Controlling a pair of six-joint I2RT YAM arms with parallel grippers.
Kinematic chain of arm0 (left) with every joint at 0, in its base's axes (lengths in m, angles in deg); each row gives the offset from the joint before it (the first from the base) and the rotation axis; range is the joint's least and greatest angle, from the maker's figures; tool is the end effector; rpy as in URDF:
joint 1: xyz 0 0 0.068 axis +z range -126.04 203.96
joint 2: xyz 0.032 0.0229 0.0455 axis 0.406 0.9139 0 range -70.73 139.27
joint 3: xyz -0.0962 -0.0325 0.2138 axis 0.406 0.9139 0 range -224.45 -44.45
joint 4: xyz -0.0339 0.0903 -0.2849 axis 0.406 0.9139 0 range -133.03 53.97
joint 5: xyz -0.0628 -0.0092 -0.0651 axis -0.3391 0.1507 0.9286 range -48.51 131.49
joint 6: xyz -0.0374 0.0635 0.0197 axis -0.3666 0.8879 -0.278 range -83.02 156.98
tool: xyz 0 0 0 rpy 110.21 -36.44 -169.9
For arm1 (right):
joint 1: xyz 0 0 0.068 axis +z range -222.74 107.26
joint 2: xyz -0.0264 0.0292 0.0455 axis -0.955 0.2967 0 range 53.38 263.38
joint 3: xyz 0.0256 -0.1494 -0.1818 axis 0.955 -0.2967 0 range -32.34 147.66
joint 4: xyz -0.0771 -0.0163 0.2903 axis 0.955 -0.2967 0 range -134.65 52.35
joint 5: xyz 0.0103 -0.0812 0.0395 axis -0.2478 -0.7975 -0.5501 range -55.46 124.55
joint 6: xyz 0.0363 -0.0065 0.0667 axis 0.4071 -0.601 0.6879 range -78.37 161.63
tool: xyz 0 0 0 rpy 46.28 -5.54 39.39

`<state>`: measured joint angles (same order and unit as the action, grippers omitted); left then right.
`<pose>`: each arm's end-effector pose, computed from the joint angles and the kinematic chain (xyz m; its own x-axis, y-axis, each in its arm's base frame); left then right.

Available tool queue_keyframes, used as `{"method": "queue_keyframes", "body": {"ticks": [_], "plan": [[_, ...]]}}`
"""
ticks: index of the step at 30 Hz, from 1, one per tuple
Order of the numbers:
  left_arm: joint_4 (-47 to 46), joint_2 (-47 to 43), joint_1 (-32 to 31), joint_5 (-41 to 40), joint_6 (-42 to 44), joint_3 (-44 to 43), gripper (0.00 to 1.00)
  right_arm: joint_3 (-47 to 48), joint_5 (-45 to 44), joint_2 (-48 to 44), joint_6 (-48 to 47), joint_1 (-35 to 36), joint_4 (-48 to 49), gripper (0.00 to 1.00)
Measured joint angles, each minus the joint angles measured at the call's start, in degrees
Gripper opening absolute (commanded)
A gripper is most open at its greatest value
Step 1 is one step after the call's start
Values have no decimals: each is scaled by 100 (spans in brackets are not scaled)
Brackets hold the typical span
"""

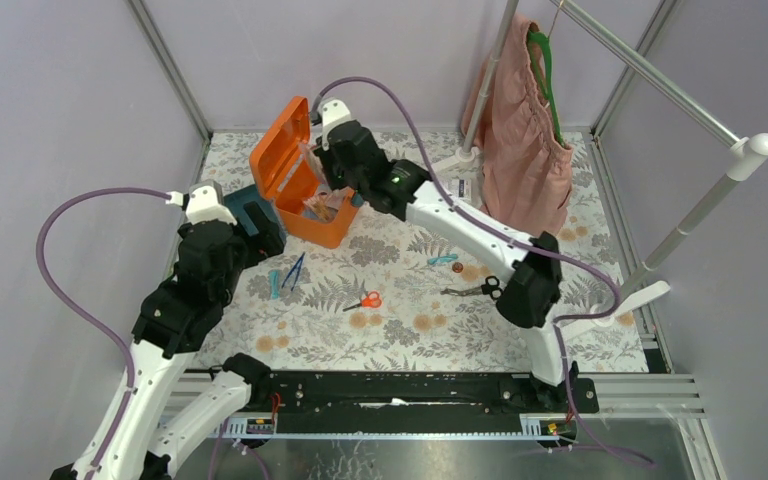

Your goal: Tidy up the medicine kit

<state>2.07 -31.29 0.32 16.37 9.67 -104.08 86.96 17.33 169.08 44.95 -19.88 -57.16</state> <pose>0.2066 -0.0604 0.3568 -0.3476 -0.3012 -0.8879 -0.1681 0.9517 -0.2570 0.3358 0.4117 0.3583 -0.1993 -0.1716 -0.9648 -0.5791 0.8149 -0.0253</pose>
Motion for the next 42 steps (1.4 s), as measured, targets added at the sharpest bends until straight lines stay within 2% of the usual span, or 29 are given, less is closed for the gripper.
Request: {"method": "queue_keyframes", "body": {"ticks": [3,5,9,15,20,31,36,42], "plan": [[7,-42,0,-44,0,0,99,166,372,428,188,-7,11,0],[15,-68,0,-70,0,0,99,168,737,656,319,-37,42,13],[42,-85,0,-81,-2,0,99,208,1292,1078,573,-205,136,25],[85,-83,0,-81,-2,0,99,142,1432,1187,737,-704,273,35],[83,-79,0,-81,-2,0,99,-428,1207,721,621,-994,358,40],[61,52,0,-68,-2,68,99,-3840,-66,-1884,79,-1261,146,60],[33,140,0,-13,-2,96,99,-4441,-332,-2017,-31,-1434,-9,65],[-9,125,0,66,-2,109,99,-4503,-291,-1781,-306,-1510,-317,70]]}}
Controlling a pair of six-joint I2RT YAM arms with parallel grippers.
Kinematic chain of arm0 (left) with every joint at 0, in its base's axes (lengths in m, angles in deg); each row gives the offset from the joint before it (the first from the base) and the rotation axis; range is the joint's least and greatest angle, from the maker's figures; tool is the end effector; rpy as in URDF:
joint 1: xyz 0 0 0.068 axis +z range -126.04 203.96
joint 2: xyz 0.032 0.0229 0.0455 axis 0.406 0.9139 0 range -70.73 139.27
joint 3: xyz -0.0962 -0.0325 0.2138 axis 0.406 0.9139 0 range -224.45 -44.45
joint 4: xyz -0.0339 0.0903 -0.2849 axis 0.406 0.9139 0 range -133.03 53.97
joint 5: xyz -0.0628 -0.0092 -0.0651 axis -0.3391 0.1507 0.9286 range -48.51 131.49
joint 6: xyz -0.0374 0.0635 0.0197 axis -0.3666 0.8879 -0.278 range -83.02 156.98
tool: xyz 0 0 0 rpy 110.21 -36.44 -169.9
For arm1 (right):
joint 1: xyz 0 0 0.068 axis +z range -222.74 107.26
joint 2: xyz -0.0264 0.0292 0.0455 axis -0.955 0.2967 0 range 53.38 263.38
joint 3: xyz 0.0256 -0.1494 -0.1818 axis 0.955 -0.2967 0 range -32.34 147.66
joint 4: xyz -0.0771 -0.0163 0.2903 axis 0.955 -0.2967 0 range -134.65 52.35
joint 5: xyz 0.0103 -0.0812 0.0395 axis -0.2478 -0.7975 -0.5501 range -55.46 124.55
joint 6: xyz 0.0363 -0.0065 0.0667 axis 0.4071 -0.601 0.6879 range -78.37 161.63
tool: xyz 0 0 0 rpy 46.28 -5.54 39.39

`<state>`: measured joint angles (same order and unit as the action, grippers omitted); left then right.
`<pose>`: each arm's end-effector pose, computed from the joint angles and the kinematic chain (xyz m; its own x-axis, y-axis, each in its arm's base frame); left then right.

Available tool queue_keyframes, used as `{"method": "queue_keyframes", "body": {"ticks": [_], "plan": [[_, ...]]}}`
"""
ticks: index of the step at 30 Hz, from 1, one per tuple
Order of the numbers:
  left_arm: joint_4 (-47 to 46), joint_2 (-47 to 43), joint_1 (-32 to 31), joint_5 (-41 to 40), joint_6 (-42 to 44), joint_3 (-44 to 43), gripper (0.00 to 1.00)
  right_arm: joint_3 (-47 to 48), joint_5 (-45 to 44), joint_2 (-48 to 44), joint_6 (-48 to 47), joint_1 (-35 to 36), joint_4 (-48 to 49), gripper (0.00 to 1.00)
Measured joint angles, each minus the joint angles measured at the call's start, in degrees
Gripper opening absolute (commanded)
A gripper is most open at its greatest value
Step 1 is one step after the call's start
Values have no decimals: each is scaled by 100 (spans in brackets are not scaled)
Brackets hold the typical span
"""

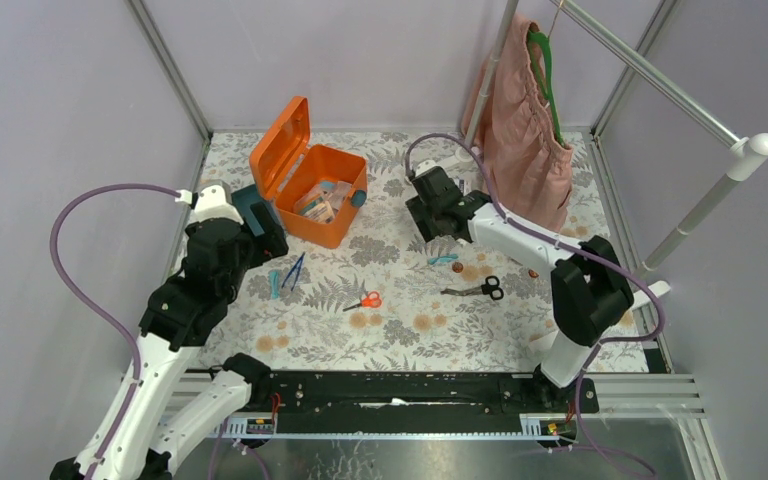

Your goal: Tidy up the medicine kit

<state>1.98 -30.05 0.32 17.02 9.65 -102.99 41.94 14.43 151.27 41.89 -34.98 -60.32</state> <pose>0.2130 -0.0639 0.3455 -0.3839 -0.2880 -0.8773 -0.1679 0.9560 -0.2404 0.3542 0.2462 0.1807 -0.5731 -0.4386 -0.6923 -0.3846 0.8899 -0.2454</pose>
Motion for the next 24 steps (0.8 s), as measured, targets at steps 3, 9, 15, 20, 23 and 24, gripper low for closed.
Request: {"method": "queue_keyframes", "body": {"ticks": [3,9,15,20,23,24], "plan": [[2,-24,0,9,-2,20,99,-13,63,203,-249,2,-20,71],[-2,-35,0,9,-4,20,99,-63,-142,654,-778,98,52,72],[-2,-20,0,11,-9,20,99,-55,-651,1209,-1220,297,304,73],[-2,-15,0,11,-9,20,99,4,-1084,1561,-1558,389,476,73],[-2,9,0,11,-9,20,99,138,-1403,1794,-1775,450,560,73],[-2,22,0,11,-9,20,99,205,-1515,1867,-1851,468,608,73]]}}
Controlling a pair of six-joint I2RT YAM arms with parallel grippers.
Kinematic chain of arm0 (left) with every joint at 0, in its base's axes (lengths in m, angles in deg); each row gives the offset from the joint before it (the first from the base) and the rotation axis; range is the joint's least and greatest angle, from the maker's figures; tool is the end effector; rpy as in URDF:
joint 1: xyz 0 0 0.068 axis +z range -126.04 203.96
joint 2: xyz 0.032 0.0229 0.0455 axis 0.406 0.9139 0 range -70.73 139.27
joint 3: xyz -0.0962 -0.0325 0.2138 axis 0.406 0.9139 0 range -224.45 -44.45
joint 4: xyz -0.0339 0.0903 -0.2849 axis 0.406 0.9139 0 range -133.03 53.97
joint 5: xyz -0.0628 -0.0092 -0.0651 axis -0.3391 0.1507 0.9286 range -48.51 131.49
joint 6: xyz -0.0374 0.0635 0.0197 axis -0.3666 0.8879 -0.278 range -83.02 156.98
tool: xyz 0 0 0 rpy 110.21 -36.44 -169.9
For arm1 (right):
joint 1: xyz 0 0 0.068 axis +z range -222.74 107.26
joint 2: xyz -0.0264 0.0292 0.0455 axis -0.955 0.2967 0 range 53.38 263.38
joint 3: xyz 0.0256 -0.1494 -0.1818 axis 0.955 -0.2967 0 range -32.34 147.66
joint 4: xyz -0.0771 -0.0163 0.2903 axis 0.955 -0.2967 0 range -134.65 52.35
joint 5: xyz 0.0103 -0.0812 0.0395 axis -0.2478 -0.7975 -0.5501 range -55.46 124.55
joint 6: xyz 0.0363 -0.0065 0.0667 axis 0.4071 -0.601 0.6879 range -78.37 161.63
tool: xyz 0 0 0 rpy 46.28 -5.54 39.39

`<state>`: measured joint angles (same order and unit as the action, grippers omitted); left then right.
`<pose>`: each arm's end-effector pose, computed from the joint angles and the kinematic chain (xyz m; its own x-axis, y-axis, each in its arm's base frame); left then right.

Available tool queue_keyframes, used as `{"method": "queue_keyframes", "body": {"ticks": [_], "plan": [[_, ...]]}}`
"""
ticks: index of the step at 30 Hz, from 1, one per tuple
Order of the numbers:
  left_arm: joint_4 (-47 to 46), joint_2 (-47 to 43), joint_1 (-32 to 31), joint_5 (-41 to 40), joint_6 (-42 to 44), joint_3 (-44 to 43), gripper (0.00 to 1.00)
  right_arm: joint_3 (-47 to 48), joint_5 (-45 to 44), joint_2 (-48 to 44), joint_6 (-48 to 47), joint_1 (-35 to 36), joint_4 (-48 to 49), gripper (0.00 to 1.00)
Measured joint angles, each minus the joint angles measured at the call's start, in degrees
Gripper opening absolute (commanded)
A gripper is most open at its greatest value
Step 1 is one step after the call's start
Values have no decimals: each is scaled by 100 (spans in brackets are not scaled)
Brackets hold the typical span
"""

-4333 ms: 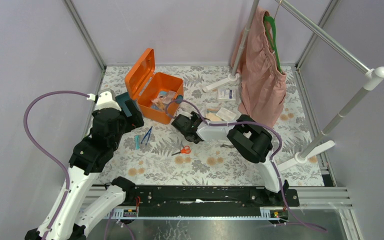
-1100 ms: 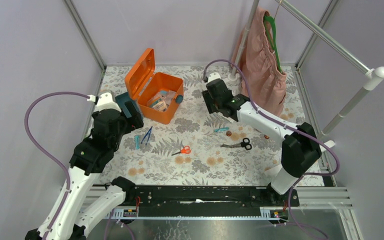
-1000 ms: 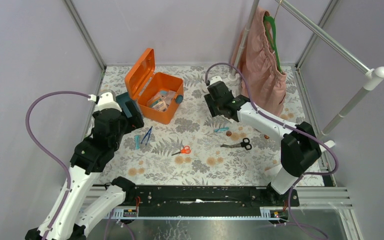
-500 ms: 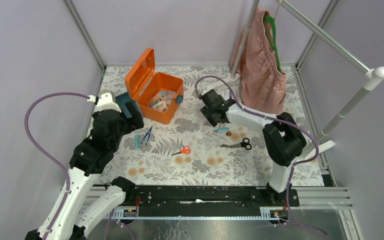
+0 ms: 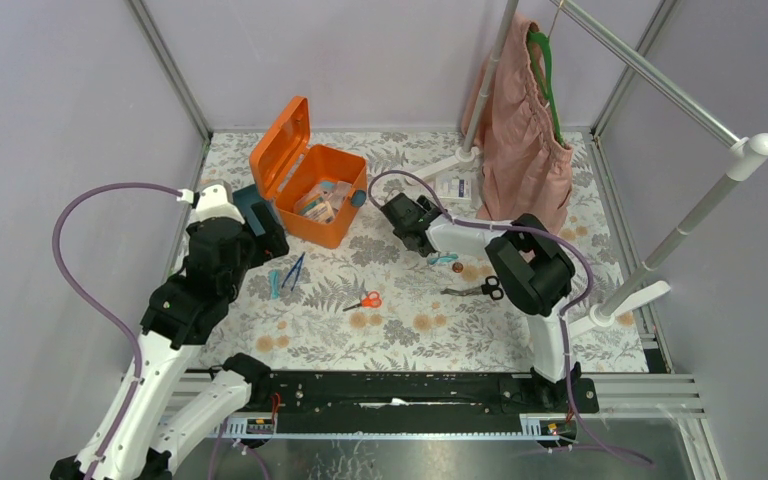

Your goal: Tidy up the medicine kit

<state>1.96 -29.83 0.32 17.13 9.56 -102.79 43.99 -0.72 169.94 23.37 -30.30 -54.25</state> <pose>0.2141 -0.0645 0.3435 -0.3901 -0.2871 -0.8749 -0.1685 0.9564 -0.2387 0.3559 0.2749 0.0707 -0.4870 -0.7920 -0.3682 -0.4955 0.5977 -0.6303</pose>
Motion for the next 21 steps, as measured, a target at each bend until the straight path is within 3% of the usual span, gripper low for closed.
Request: {"method": "queue_keyframes", "body": {"ticks": [6,21], "plan": [[0,20,0,0,4,0,99,179,-538,310,-330,26,280,69],[0,46,0,0,4,0,99,319,-608,667,-638,-94,570,26]]}}
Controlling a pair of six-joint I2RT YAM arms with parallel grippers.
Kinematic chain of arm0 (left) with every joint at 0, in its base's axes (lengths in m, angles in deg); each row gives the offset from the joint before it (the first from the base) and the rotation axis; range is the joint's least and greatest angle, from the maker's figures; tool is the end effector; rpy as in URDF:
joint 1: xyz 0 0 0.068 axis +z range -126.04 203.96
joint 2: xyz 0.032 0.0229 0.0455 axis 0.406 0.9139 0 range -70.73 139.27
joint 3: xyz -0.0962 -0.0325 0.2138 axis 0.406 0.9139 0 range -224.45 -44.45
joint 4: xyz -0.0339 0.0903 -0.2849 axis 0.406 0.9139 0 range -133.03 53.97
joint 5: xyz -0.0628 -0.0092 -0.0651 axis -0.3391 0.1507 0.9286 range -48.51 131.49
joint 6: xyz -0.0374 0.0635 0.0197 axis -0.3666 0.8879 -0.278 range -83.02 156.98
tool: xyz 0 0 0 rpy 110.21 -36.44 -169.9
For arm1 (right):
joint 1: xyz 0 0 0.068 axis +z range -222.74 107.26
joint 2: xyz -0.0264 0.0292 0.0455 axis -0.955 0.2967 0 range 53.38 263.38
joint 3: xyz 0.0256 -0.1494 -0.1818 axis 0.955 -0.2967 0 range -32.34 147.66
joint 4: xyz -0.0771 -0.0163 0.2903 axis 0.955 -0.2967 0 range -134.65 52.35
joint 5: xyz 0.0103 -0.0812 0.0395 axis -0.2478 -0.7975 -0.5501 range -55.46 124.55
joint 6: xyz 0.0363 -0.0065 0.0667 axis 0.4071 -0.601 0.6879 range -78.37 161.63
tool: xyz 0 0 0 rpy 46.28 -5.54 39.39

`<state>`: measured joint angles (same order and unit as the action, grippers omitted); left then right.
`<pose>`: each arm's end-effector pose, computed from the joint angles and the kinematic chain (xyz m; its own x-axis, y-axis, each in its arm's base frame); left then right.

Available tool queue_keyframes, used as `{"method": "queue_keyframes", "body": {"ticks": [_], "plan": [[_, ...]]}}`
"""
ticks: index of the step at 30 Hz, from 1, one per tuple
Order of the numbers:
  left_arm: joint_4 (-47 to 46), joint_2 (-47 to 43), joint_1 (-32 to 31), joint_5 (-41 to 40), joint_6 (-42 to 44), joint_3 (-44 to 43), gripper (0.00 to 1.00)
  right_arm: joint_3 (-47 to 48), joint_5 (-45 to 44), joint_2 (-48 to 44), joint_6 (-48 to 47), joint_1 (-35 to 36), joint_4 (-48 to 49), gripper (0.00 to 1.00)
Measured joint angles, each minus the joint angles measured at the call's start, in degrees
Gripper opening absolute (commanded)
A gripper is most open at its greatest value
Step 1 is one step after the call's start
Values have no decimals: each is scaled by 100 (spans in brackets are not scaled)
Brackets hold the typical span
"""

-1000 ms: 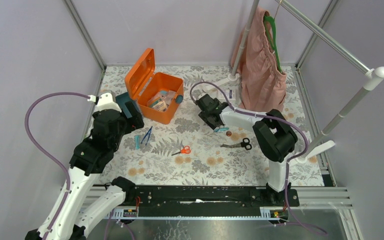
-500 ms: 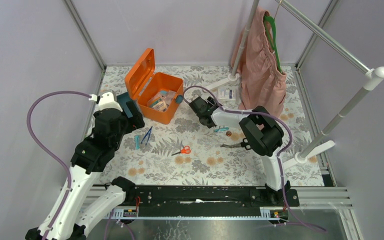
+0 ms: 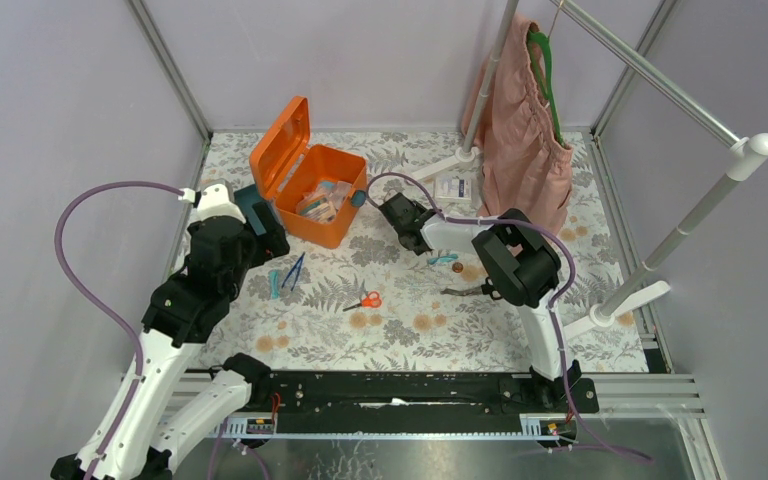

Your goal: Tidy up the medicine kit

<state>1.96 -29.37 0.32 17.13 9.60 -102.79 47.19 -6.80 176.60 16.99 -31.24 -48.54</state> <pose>0.2158 -0.0652 0.3419 -0.3966 -0.2836 -0.8731 -0.1700 0.9573 -0.2338 0.3756 0.2753 0.0486 -0.4669 -0.8310 -0.3024 -0.4460 0.5165 -0.7309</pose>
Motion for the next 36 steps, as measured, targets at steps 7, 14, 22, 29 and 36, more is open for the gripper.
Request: {"method": "queue_keyframes", "body": {"ticks": [7,14,22,29,36], "plan": [[0,0,0,0,0,0,99,-4,44,28,-13,-24,118,3],[0,-2,0,-2,0,0,99,-81,46,-103,28,-24,223,0],[0,-24,0,-2,0,0,99,-116,391,-1491,636,-26,92,0],[0,-31,0,-2,0,0,99,168,1497,-2317,1694,-35,-59,0],[4,-131,0,-4,-2,0,99,557,2708,-2439,2702,-35,-57,0]]}}
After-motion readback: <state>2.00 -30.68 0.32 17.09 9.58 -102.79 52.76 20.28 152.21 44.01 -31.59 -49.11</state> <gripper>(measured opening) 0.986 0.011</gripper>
